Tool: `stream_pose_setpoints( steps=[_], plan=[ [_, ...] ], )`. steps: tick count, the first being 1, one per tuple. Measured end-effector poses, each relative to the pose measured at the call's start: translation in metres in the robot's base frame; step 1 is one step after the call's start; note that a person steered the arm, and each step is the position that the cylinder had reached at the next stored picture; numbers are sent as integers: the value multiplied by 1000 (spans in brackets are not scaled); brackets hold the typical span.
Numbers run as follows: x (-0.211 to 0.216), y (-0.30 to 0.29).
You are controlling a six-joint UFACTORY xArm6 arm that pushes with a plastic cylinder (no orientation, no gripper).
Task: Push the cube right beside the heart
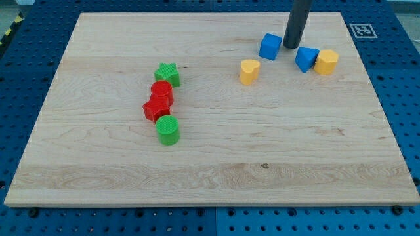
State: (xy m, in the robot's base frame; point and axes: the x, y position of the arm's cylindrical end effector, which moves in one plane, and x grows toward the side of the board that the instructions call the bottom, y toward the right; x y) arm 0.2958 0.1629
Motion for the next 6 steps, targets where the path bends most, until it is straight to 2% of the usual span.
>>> stream_pose_setpoints(
  steps=[1,2,4,6],
  plan=[
    [-43,-4],
    [-42,-30],
    [26,-68],
    [27,-91]
  ],
)
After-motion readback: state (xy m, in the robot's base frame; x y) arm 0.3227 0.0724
